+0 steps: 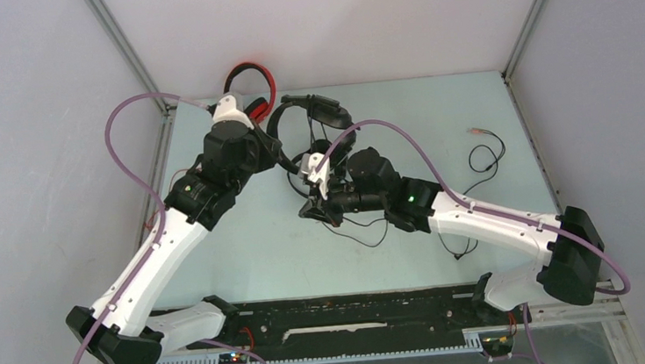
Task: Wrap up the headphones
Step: Wrap the headphones cable around the headphones.
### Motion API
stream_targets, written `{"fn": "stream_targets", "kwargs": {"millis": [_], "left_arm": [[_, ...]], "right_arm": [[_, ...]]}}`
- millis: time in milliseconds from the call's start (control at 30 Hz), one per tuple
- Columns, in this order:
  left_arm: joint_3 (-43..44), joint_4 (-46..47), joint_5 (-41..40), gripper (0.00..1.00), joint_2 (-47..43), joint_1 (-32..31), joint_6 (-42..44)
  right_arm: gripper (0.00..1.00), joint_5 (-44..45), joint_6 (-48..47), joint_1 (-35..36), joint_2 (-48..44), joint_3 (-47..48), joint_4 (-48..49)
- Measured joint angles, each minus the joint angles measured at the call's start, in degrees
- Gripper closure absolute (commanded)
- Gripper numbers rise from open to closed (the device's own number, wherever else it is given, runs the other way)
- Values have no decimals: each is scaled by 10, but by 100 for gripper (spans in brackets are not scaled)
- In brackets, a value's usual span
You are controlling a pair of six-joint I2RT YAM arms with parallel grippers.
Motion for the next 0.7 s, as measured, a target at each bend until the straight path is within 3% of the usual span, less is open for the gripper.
{"fn": "stream_targets", "kwargs": {"millis": [367,533,700], "left_arm": [[0,9,16,100,6,1,0],[0,9,30,100,7,4,-1],[0,14,45,100,7,15,-14]], "right_arm": [[100,22,-10,3,8,0,19],[87,30,-31,4,8,0,10],[86,32,-63,4,-1,-19,4]]}}
